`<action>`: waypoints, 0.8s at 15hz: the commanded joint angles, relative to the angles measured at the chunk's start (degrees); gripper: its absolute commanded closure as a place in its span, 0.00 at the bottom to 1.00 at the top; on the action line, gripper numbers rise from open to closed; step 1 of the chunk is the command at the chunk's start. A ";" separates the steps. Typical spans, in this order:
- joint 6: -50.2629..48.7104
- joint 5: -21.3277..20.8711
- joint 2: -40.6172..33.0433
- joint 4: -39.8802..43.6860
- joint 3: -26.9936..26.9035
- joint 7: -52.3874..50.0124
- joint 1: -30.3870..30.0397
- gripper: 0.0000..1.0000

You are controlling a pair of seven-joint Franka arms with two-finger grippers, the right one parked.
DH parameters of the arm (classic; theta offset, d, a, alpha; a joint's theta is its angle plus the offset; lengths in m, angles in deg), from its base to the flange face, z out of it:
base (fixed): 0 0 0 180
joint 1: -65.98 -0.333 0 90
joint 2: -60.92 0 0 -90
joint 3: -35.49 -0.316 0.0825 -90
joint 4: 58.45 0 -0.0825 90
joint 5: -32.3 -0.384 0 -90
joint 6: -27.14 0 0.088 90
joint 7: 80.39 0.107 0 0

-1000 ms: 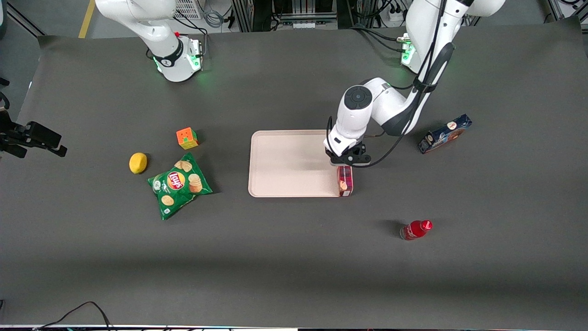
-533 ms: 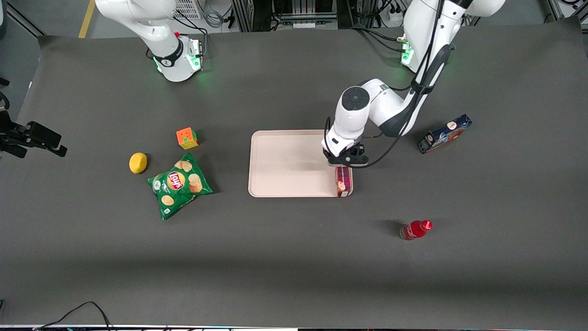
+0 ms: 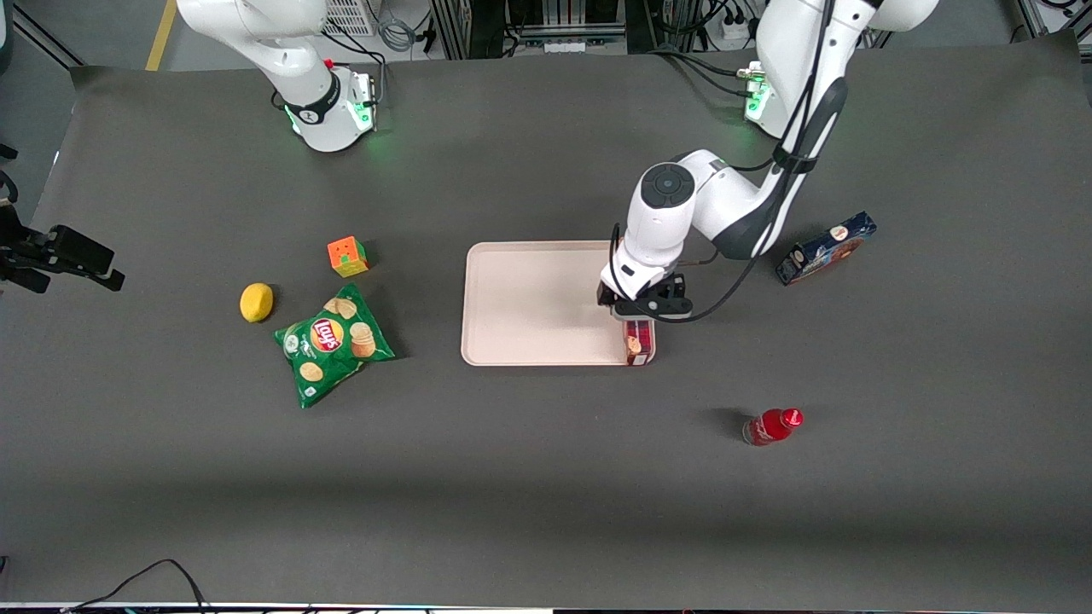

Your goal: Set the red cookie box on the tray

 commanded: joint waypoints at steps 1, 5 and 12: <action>-11.83 5.47 -5.69 5.23 -2.00 11.06 -1.91 0.00; -23.89 16.47 -11.48 10.52 -6.64 31.19 -7.02 0.00; -41.20 16.49 -24.41 14.39 -11.48 40.10 -16.07 0.00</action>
